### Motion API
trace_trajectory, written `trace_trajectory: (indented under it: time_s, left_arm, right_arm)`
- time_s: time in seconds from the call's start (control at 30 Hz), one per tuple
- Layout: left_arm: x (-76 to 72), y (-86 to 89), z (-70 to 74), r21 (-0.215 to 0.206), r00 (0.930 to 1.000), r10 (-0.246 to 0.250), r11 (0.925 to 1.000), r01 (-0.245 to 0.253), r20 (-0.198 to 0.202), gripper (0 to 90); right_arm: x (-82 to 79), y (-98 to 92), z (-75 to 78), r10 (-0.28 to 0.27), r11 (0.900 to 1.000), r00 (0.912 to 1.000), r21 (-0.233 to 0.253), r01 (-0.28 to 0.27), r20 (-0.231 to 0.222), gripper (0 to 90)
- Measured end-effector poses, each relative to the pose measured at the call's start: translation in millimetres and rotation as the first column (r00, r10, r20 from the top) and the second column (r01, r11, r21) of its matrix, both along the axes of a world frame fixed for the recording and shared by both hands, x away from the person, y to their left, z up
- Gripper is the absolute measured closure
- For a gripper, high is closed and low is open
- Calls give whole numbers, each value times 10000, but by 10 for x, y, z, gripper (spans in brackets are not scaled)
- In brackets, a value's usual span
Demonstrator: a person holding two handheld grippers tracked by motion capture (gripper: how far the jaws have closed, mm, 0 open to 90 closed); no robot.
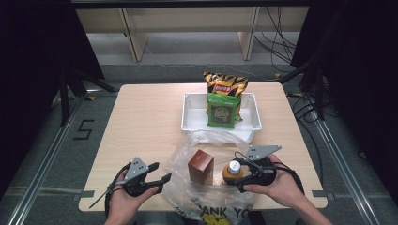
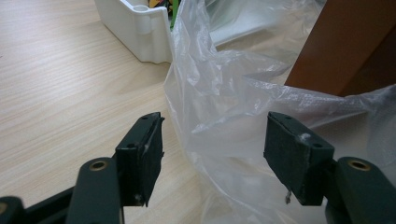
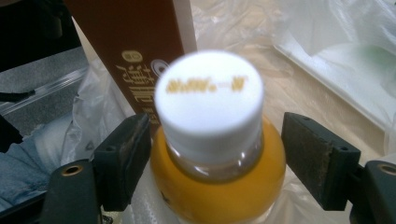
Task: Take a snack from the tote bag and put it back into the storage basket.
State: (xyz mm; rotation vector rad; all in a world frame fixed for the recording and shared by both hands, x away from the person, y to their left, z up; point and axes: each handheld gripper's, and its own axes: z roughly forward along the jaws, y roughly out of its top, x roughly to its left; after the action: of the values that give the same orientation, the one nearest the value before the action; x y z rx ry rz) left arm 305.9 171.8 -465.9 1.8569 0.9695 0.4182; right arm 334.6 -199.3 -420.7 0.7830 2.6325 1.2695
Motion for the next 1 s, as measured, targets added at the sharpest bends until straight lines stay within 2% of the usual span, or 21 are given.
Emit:
trace_trajectory:
  time_s: [0.07, 0.17, 0.23, 0.27, 0.3, 0.33, 0.37, 0.43, 0.47, 0.5, 0.53, 0.57, 0.73, 0.77, 0.8, 0.83, 0.87, 0.97, 1.0]
  left_arm:
    - [1, 3, 4, 85, 10000, -52, 10000, 51, 73, 366]
    - [11, 2, -13, -43, 10000, -37, 10000, 36, -31, 366]
    - [8, 1, -13, 53, 10000, 14, 10000, -14, -10, 366]
    - [16, 8, -12, 155, 9999, -144, 9998, 142, 90, 367]
    - [9, 0, -15, 71, 10000, -60, 10000, 60, 8, 367]
    - [9, 1, -15, 86, 10000, -88, 9999, 88, 25, 367]
    - [10, 1, -15, 94, 9999, -97, 9999, 96, 34, 367]
    - [8, 1, -16, 81, 10000, -74, 9999, 74, 14, 367]
    - [9, 2, -16, 95, 9999, -96, 9999, 95, 31, 367]
    - [8, 3, -15, 104, 9999, -97, 9999, 96, 42, 367]
    - [4, -2, -17, 1, 10000, -2, 10000, 2, -56, 367]
    - [6, -1, -16, 23, 10000, -13, 10000, 13, -27, 367]
    - [6, 1, -17, 72, 10000, -62, 10000, 62, 7, 367]
    - [8, 1, -19, 75, 10000, -81, 9999, 81, 14, 367]
    - [8, 0, -18, 81, 10000, -87, 9999, 87, 21, 367]
    - [7, 1, -15, 95, 10000, -91, 9999, 91, 37, 367]
    - [9, -1, -17, -29, 10000, -59, 10000, 59, -11, 367]
    - [8, 4, -14, 28, 10000, -64, 10000, 64, 8, 367]
    - [8, 4, -14, 39, 10000, -88, 10000, 88, 11, 367]
  right_arm:
    - [-19, -3, -40, -62, 10000, 9998, 51, 63, -189, 251]
    - [4, -9, -103, 119, 9999, 9999, 60, -119, 71, 249]
    - [-17, 1, -165, -78, 9998, 9998, 160, 81, -166, 250]
    - [13, -11, -185, 183, 9998, 9998, 20, -184, 43, 250]
    - [-10, -6, -209, -86, 9998, 9996, 149, 90, -251, 252]
    - [-20, -9, -234, -63, 9999, 9997, 103, 65, -235, 252]
    - [6, -17, -245, 239, 9997, 9996, 71, -238, -124, 254]
    - [-23, -11, -263, -50, 9999, 9998, 128, 53, -193, 254]
    - [-8, -16, -267, 104, 9999, 9999, 88, -105, 89, 254]
    - [-25, -5, -282, 53, 9998, 9999, 189, -50, -149, 254]
    - [-24, -12, -285, 34, 10000, 9997, 44, -33, -230, 254]
    - [-36, 2, -308, 22, 9999, 9996, 131, -18, -266, 254]
    - [-17, -9, -347, 137, 9998, 9999, -115, -138, -61, 262]
    - [-36, 4, -357, 47, 10000, 9996, -20, -47, -270, 263]
    - [-34, 8, -369, 58, 10000, 9998, -15, -58, -182, 266]
    - [-17, -5, -372, 287, 9993, 9995, -227, -290, -117, 266]
    - [-19, -3, -377, 222, 9994, 9997, -269, -225, -81, 268]
    - [-31, 5, -393, -27, 9999, 9998, -109, 24, -214, 269]
    - [-24, 6, -406, -14, 9999, 10000, -129, 13, -95, 271]
